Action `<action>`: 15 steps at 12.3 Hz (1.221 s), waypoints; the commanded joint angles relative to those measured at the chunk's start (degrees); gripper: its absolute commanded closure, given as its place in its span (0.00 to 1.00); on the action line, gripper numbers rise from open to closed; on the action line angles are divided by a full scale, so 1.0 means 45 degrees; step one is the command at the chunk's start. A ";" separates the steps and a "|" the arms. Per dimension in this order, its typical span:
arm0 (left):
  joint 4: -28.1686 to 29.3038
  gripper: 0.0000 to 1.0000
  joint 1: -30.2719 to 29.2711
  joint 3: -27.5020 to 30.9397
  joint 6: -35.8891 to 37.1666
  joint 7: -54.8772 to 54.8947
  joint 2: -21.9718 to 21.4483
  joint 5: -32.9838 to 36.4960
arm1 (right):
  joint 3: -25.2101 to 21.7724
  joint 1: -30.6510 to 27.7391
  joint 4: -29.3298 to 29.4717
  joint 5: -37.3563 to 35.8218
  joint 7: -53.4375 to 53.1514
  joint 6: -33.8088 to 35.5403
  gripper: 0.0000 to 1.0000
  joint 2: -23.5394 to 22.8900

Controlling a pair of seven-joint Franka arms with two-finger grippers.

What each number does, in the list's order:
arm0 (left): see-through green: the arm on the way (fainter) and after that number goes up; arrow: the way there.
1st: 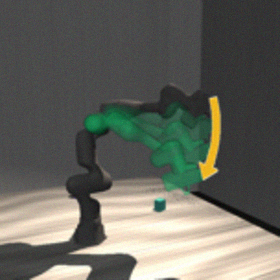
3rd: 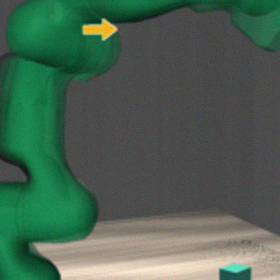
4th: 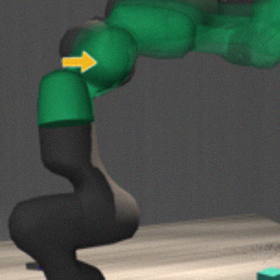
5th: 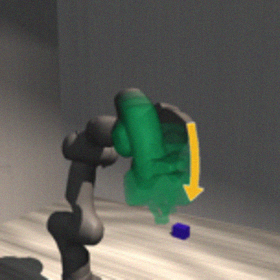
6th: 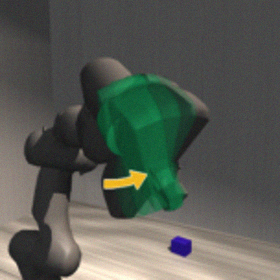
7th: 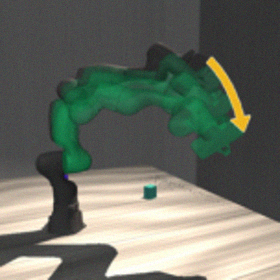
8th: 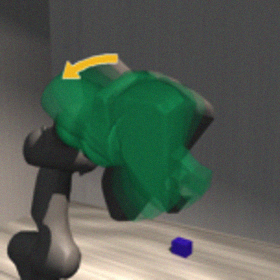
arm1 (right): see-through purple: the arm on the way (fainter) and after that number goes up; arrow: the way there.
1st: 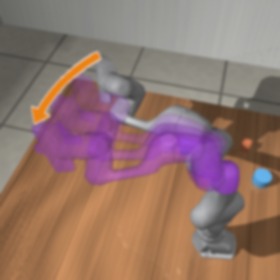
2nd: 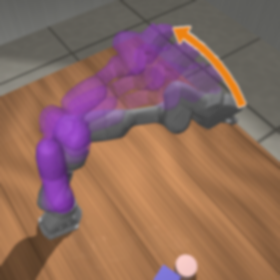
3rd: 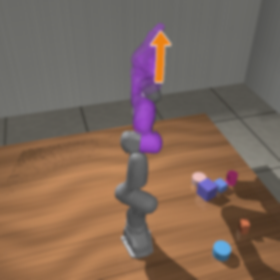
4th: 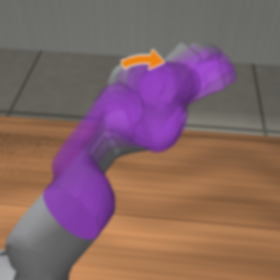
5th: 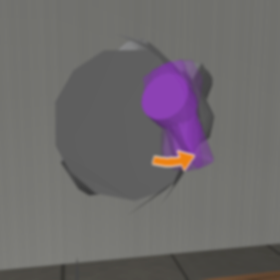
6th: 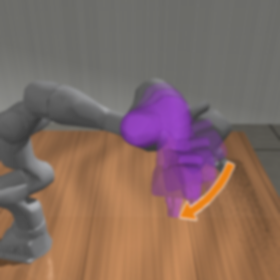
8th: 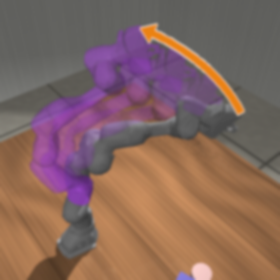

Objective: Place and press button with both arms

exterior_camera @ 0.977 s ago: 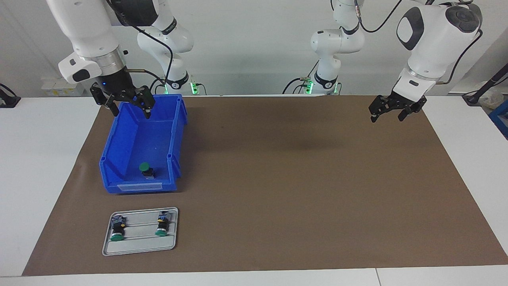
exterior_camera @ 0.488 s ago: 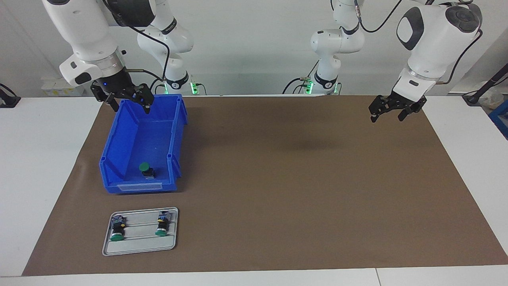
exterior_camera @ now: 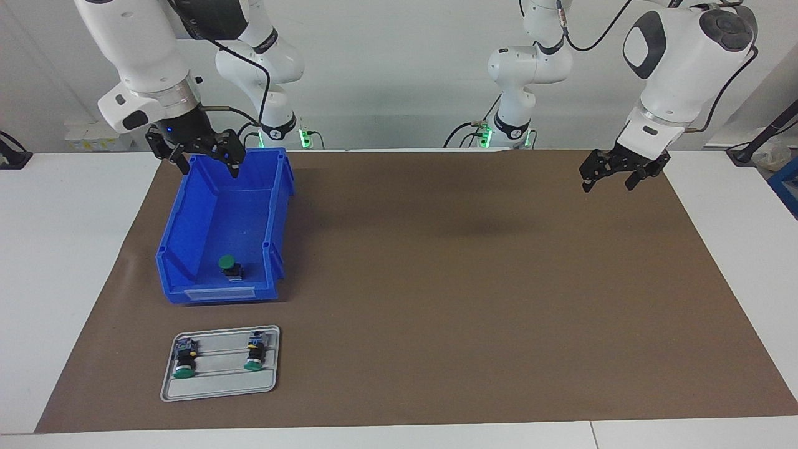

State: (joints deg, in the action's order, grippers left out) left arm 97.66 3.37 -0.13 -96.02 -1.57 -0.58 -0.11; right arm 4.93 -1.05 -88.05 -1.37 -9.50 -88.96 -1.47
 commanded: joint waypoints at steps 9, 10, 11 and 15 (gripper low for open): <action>0.0095 0.00 -0.0007 0.0009 0.0050 0.0077 -0.0183 0.0238 | -0.0743 0.0487 -0.0199 0.0866 0.0374 -0.0232 0.00 0.0404; 0.0095 0.00 -0.0007 0.0047 0.0049 0.0057 -0.0183 0.0238 | -0.0763 0.0506 -0.0199 0.0986 0.0335 -0.0232 0.00 0.0423; 0.0095 0.00 -0.0007 0.0009 0.0069 0.0076 -0.0183 0.0238 | -0.0763 0.0526 -0.0218 0.0988 0.0354 -0.0251 0.00 0.0424; 0.0095 0.00 -0.0007 0.0009 0.0049 0.0057 -0.0183 0.0238 | -0.0783 0.0526 -0.0296 0.0910 0.0413 -0.0251 0.00 0.0268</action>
